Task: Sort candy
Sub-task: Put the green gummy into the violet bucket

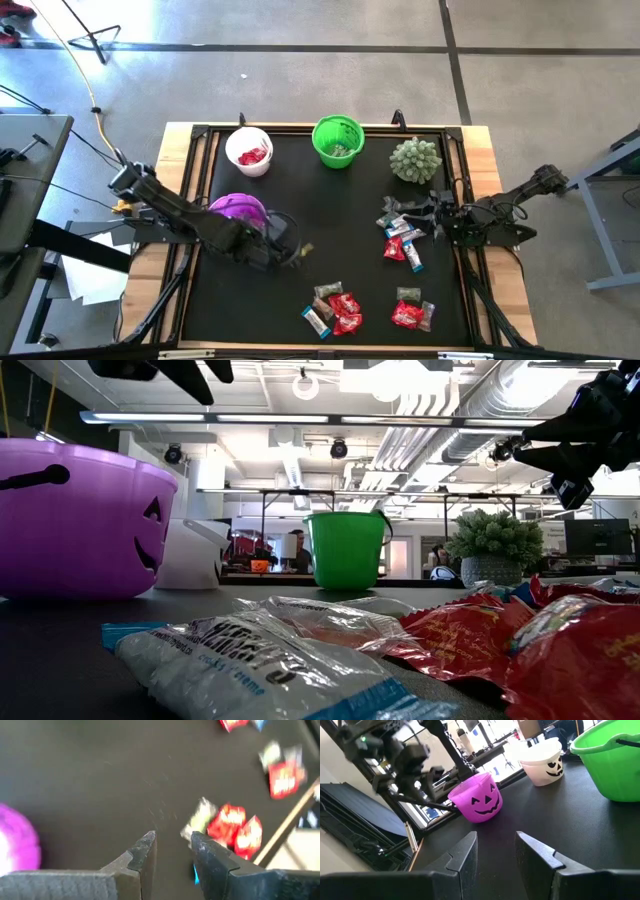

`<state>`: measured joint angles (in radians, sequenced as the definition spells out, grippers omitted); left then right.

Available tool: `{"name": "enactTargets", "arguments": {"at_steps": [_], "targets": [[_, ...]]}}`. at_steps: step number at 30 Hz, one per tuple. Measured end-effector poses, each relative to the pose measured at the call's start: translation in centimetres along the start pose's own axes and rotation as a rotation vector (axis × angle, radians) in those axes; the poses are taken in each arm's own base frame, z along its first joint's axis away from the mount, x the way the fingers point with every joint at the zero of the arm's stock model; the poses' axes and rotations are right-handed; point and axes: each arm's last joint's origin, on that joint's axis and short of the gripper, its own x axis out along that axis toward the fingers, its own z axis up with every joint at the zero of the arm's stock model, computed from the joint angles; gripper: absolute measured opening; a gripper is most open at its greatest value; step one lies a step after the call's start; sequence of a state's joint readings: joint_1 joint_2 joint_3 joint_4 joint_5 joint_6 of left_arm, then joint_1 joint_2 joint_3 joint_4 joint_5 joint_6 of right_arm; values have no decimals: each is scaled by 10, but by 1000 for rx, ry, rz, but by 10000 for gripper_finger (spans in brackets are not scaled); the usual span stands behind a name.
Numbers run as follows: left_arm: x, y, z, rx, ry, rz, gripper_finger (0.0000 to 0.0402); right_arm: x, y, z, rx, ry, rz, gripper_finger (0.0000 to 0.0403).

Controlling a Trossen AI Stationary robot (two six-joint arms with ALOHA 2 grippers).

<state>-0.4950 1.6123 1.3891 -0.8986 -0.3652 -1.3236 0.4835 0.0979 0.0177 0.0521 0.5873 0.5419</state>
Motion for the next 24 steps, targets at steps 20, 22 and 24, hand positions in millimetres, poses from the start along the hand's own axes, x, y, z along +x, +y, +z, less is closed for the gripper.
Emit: {"name": "enactTargets", "arguments": {"at_steps": [20,22,24], "targets": [[106,-33,-28,359,275,-163,114,0,0,0,0,0,0,126],[109,-35,-26,354,263,-188,114,0,0,0,-1,0,0,126],[110,-37,-24,364,251,-207,114,0,0,0,-1,0,0,126]]}}
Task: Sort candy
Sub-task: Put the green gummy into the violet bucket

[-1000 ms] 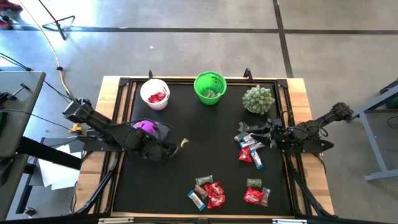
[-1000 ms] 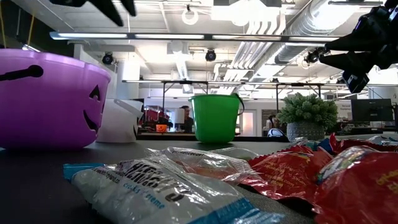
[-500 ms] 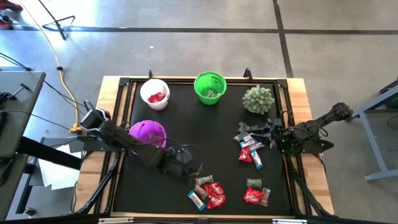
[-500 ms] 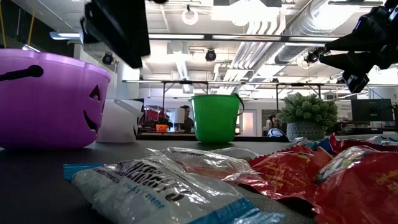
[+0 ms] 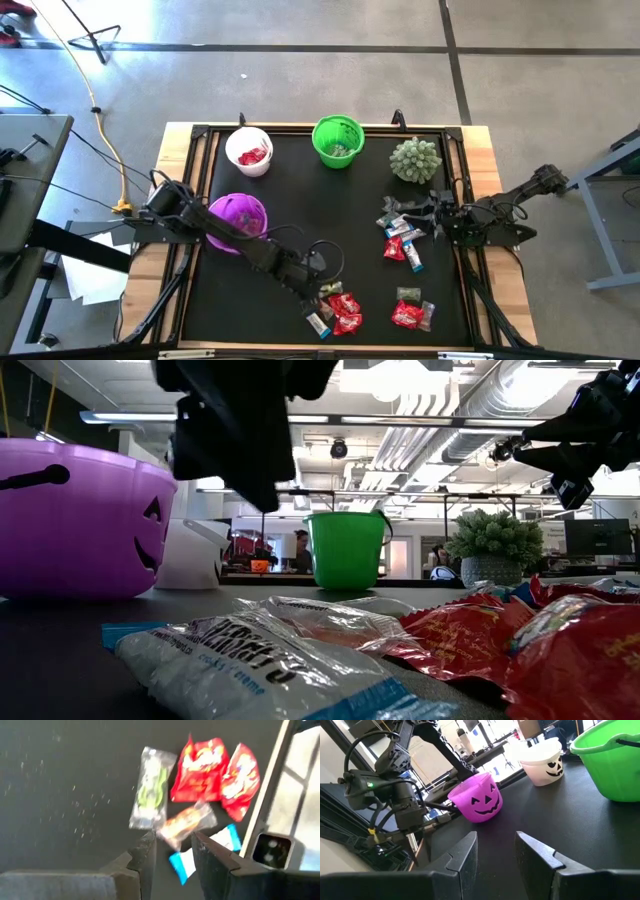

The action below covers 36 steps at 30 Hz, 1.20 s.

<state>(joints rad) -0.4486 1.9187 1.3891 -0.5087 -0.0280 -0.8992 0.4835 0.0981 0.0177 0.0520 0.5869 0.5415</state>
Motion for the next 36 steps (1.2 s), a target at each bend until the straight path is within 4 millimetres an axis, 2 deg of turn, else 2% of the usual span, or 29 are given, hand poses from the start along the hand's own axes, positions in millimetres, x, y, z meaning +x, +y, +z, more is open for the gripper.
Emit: {"name": "enactTargets", "arguments": {"at_steps": [5,11,16,20,27,31,36], "targets": [[0,0,9,13,-44,-38,118,0,0,0,0,0,0,126],[2,2,17,23,-76,-65,168,0,0,0,0,0,0,126],[8,3,16,54,-52,-74,199,0,0,0,0,0,0,126],[15,4,15,67,-45,-69,203,0,0,0,-1,1,-1,126],[42,10,13,59,16,-64,204,0,0,0,0,0,0,126],[51,12,17,72,11,-49,204,0,0,-1,-3,4,-3,126],[64,21,16,89,-6,29,204,0,0,-1,-4,6,-3,126]]}}
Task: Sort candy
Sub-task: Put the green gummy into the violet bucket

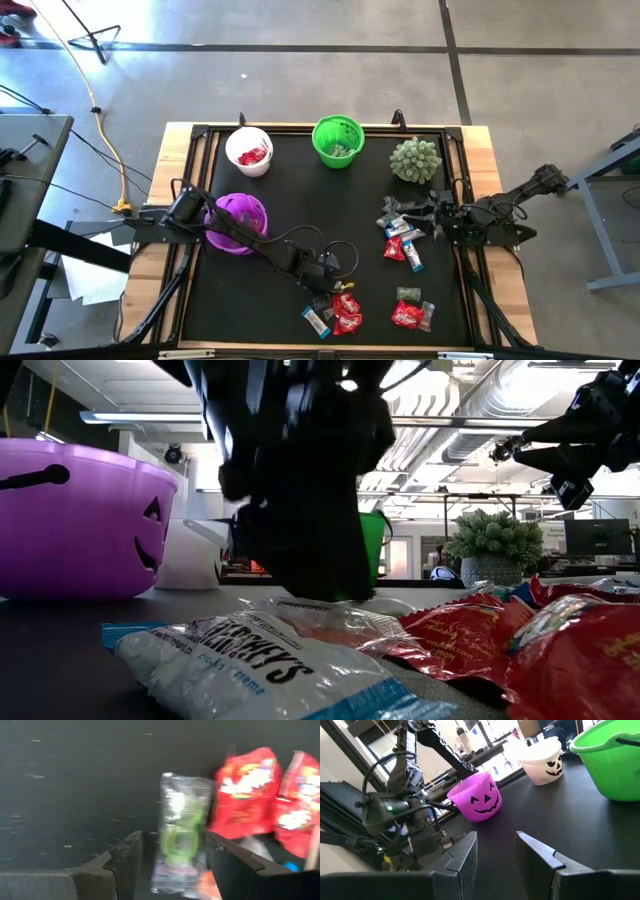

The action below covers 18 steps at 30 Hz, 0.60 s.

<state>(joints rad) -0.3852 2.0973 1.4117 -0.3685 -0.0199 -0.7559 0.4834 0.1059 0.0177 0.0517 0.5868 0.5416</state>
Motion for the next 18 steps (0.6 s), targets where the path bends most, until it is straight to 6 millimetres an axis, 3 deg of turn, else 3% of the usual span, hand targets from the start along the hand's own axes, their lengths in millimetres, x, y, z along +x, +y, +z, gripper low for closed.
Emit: {"name": "enactTargets", "arguments": {"at_steps": [10,18], "targets": [[10,3,1,-2,-26,22,197,0,0,-1,-4,6,-4,126],[10,4,0,-3,-27,44,125,0,0,-1,-4,6,-4,126]]}}
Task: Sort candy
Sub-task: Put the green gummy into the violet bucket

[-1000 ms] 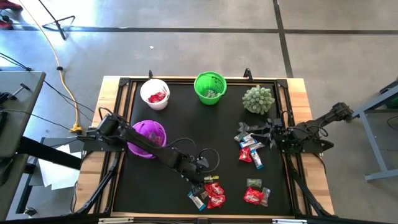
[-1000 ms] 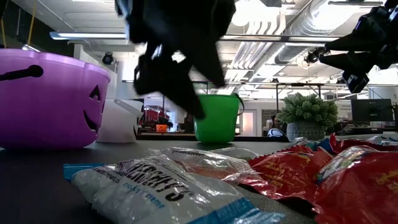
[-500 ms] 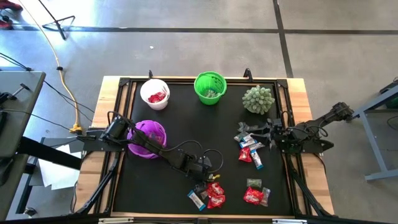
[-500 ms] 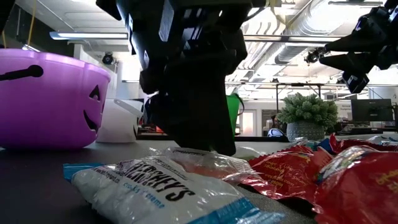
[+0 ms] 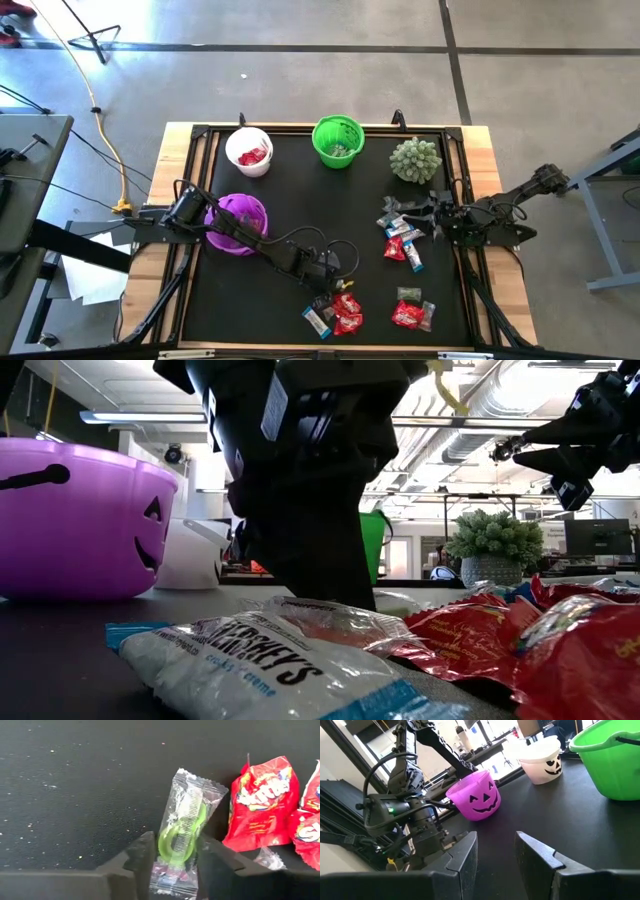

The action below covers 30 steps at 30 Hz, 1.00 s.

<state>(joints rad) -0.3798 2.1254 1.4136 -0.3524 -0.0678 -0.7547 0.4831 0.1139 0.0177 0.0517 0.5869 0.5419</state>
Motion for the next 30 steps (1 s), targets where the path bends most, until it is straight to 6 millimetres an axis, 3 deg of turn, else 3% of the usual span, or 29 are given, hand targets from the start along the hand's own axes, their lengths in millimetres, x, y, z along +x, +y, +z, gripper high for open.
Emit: {"name": "enactTargets", "arguments": {"at_steps": [9,17,23,30], "targets": [[0,2,-1,-9,16,16,26,0,0,0,0,0,0,126],[-16,1,0,-82,20,10,18,0,0,0,0,0,0,126],[-63,0,6,-129,21,24,23,0,0,0,-1,1,-1,126],[-152,8,3,-210,-59,112,23,0,0,0,-2,3,-2,126]]}}
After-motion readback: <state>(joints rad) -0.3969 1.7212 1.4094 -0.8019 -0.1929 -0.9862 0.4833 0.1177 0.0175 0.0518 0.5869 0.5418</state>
